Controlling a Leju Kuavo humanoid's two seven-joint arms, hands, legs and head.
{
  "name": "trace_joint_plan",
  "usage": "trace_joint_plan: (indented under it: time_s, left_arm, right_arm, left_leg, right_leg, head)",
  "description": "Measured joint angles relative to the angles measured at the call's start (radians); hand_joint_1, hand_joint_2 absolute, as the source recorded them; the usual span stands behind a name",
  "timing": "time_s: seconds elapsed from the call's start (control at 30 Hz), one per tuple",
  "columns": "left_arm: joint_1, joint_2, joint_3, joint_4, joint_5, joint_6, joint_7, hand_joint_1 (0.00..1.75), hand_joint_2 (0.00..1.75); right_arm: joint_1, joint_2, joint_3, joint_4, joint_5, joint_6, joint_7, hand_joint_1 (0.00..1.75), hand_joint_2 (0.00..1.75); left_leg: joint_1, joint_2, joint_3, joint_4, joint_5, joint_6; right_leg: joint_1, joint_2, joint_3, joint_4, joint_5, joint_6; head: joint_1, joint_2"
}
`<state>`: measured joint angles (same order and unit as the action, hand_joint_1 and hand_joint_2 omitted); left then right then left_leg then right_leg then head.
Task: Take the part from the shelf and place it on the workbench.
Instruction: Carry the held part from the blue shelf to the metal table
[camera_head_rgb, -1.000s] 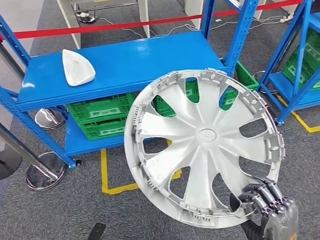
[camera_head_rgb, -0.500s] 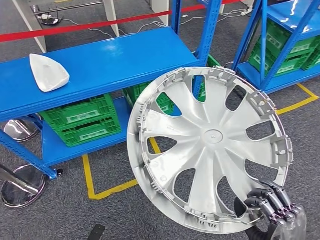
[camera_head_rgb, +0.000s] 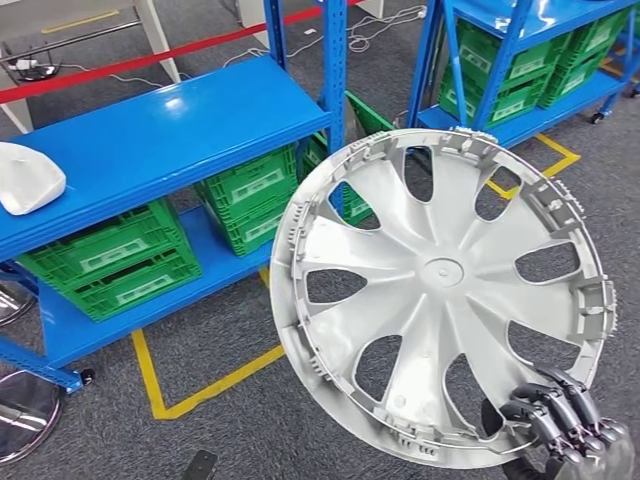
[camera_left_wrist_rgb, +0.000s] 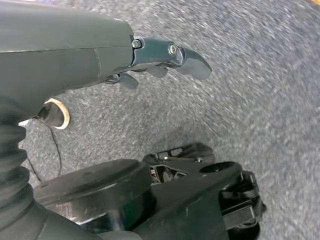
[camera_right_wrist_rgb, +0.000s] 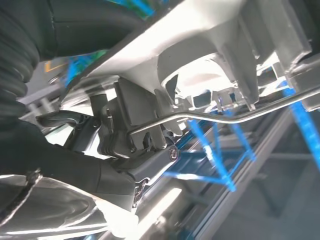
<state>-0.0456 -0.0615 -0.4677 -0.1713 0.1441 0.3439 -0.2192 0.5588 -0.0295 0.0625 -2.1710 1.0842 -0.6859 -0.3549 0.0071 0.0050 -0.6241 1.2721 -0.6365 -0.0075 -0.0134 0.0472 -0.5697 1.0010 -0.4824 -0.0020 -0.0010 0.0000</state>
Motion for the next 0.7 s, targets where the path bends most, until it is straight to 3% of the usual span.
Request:
trace_joint_plan:
  time_s: [0.03,0.1,0.17,0.23,0.27,0.33,0.4,0.47,0.5,0.53,0.6,0.63,0.7]
  left_arm:
    - [0.000,0.000,0.000,0.000,0.000,-0.002,-0.002,0.00,1.75]
    - [0.000,0.002,-0.001,0.001,-0.001,-0.004,-0.004,0.00,1.75]
    - [-0.001,0.004,-0.004,0.002,-0.003,-0.005,0.000,0.00,1.75]
    - [-0.002,0.003,-0.008,0.002,-0.007,-0.007,0.006,0.00,1.75]
    - [-0.003,0.003,-0.011,0.002,-0.009,-0.008,0.008,0.00,1.75]
    - [-0.004,0.002,-0.014,0.002,-0.010,-0.010,0.009,0.00,1.75]
    - [-0.002,0.002,-0.016,0.003,-0.012,-0.010,0.012,0.00,1.75]
    - [0.002,0.002,-0.017,0.003,-0.016,-0.011,0.013,0.00,1.75]
    - [0.002,0.002,-0.019,0.002,-0.018,-0.011,0.012,0.00,1.75]
    - [0.001,0.001,-0.021,0.002,-0.021,-0.011,0.011,0.00,1.75]
    - [0.000,0.001,-0.025,0.002,-0.026,-0.012,0.003,0.00,1.75]
    - [0.000,0.001,-0.028,0.002,-0.027,-0.012,-0.001,0.00,1.75]
    - [-0.001,0.002,-0.032,0.003,-0.028,-0.013,-0.008,0.00,1.75]
  right_arm:
    - [0.005,0.009,-0.008,-0.005,0.000,0.000,-0.004,1.75,1.75]
    - [0.012,0.025,-0.024,-0.015,0.002,0.000,-0.014,1.75,1.75]
    - [0.017,0.039,-0.036,-0.024,0.007,0.000,-0.023,1.75,1.75]
    - [0.027,0.053,-0.045,-0.034,0.013,0.000,-0.030,1.75,1.75]
    - [0.034,0.058,-0.050,-0.039,0.015,0.000,-0.032,1.75,1.75]
    - [0.042,0.065,-0.057,-0.047,0.017,0.000,-0.033,1.75,1.75]
    - [0.042,0.071,-0.063,-0.051,0.017,0.000,-0.036,1.75,1.75]
    - [0.048,0.079,-0.070,-0.053,0.017,0.000,-0.044,1.75,1.75]
    - [0.053,0.084,-0.075,-0.055,0.017,0.000,-0.048,1.75,1.75]
    - [0.058,0.089,-0.081,-0.057,0.017,0.000,-0.052,1.75,1.75]
    - [0.068,0.097,-0.092,-0.065,0.017,0.000,-0.057,1.75,1.75]
    - [0.071,0.101,-0.098,-0.068,0.018,0.000,-0.060,1.75,1.75]
    - [0.076,0.108,-0.108,-0.074,0.018,0.000,-0.066,1.75,1.75]
  left_leg:
    - [-0.001,-0.007,0.024,-0.049,0.034,0.007]
    - [-0.003,-0.051,0.084,-0.182,0.101,0.026]
    - [-0.004,-0.085,0.114,-0.256,0.119,0.036]
    - [-0.004,-0.072,0.118,-0.272,0.118,0.037]
    - [-0.002,-0.059,0.119,-0.279,0.122,0.038]
    - [0.002,-0.031,0.121,-0.293,0.133,0.043]
    - [-0.001,-0.001,0.120,-0.296,0.136,0.048]
    - [-0.003,0.032,0.118,-0.295,0.135,0.048]
    - [-0.004,0.046,0.117,-0.294,0.135,0.047]
    - [-0.004,0.060,0.117,-0.293,0.133,0.045]
    - [-0.006,0.082,0.118,-0.287,0.127,0.036]
    - [-0.008,0.092,0.119,-0.284,0.124,0.031]
    - [-0.012,0.108,0.121,-0.279,0.121,0.019]
  right_leg:
    - [0.002,0.015,0.000,0.000,0.002,0.000]
    - [0.005,0.041,-0.003,0.001,0.006,0.003]
    - [0.004,0.065,-0.013,0.004,0.013,0.011]
    - [0.001,0.088,-0.025,0.001,0.021,0.025]
    - [0.001,0.082,-0.032,0.003,0.021,0.030]
    - [0.004,0.034,-0.061,0.048,-0.010,0.039]
    - [0.002,-0.023,-0.116,0.168,-0.075,0.048]
    - [-0.002,-0.039,-0.154,0.264,-0.110,0.057]
    - [-0.004,-0.044,-0.148,0.263,-0.102,0.060]
    - [-0.006,-0.051,-0.120,0.222,-0.079,0.062]
    - [-0.006,-0.087,-0.034,0.085,-0.031,0.060]
    - [-0.004,-0.102,-0.002,0.032,-0.017,0.054]
    - [0.001,-0.108,0.017,-0.001,-0.015,0.037]
  head:
    - [0.000,0.000]
    - [0.001,0.000]
    - [0.000,0.000]
    - [-0.001,0.000]
    - [0.000,0.000]
    - [0.005,0.000]
    - [0.008,0.000]
    - [0.008,0.000]
    - [0.009,0.000]
    - [0.009,0.000]
    - [0.009,0.000]
    - [0.008,0.000]
    - [0.006,0.000]
